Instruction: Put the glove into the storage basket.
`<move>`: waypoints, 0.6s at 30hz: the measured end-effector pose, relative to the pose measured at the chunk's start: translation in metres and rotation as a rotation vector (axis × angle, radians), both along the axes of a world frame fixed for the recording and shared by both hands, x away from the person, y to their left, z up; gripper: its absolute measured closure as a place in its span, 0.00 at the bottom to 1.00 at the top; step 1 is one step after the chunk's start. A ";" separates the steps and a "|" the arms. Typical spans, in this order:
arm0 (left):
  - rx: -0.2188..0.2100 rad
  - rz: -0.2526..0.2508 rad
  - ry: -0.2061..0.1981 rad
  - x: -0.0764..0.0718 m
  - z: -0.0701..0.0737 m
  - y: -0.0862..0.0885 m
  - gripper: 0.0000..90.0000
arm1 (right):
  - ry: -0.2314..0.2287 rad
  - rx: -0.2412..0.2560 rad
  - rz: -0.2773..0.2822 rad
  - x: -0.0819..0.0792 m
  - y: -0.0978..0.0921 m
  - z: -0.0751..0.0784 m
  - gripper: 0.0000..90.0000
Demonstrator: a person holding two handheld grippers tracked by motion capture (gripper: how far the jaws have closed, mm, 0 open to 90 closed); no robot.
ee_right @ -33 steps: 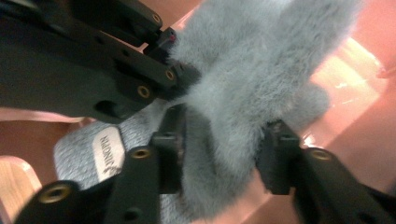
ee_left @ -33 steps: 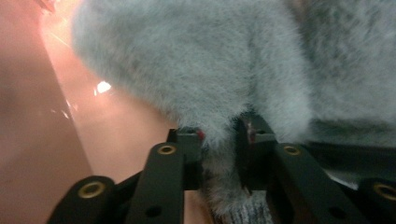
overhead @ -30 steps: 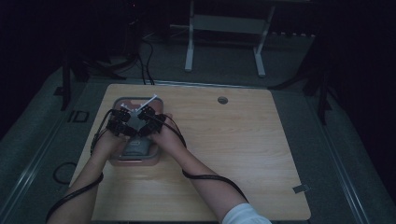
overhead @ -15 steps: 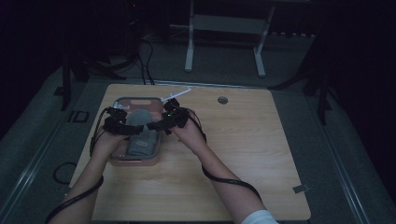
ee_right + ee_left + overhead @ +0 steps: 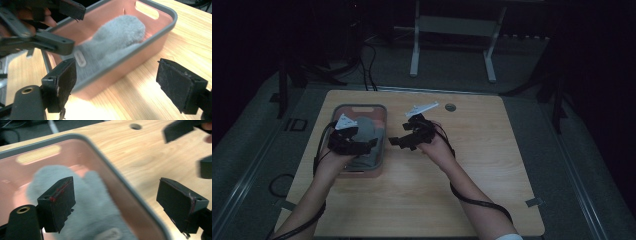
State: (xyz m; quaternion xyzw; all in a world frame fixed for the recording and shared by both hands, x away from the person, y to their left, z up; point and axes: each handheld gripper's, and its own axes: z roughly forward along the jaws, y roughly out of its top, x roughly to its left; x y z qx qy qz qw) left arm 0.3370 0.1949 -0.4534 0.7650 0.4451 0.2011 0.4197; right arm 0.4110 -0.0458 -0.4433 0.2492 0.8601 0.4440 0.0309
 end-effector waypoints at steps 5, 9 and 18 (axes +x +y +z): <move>-0.026 -0.064 -0.018 -0.013 0.004 -0.017 0.17 | -0.021 -0.021 0.009 -0.006 -0.017 -0.002 0.18; -0.031 -0.127 -0.029 -0.023 0.004 -0.033 0.17 | -0.024 -0.024 0.001 -0.011 -0.032 -0.005 0.18; -0.063 -0.229 -0.039 -0.039 -0.002 -0.058 0.17 | -0.028 -0.029 0.001 -0.021 -0.062 -0.016 0.18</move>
